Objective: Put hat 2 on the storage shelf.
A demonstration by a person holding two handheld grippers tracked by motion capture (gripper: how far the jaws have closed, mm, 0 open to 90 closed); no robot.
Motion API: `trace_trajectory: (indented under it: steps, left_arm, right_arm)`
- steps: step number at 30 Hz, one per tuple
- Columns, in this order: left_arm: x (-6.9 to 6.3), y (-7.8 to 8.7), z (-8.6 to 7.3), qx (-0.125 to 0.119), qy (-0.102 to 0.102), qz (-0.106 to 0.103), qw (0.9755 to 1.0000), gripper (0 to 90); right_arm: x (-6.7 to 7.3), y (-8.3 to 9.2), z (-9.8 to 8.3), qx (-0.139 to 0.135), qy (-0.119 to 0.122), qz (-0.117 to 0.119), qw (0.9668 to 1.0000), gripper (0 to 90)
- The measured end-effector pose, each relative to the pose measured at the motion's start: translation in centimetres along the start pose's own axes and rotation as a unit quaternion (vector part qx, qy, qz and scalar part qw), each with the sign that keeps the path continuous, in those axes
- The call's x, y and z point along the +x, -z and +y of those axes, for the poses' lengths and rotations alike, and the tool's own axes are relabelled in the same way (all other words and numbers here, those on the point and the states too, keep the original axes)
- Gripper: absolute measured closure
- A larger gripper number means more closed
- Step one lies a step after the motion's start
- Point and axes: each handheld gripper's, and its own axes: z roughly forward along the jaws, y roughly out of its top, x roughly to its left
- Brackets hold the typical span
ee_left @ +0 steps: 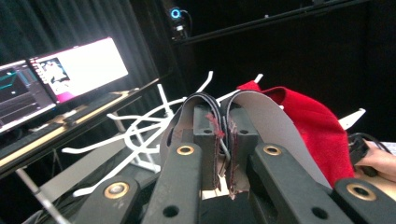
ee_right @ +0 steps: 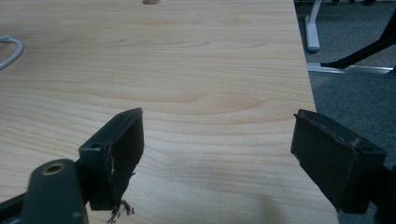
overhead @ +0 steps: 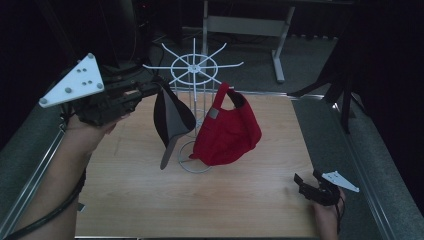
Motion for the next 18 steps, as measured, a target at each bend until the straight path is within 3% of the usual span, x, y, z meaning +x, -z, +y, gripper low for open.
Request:
trace_trajectory:
  steps: [4,10,18]
  left_arm:
    - [-0.3,-0.3,-0.6,0.000,0.010,-0.016,0.9998,85.3]
    - [-1.5,-0.8,-1.6,0.010,0.004,-0.027,0.9996,85.1]
    - [-2.6,-1.5,-2.0,0.015,-0.005,-0.028,0.9995,84.5]
  right_arm:
    - [0.0,0.0,0.0,-0.001,-0.001,0.000,1.0000,17.0]
    - [0.0,0.0,0.0,0.002,-0.001,0.000,1.0000,17.0]
    - [0.0,0.0,0.0,0.002,-0.002,0.000,1.0000,17.0]
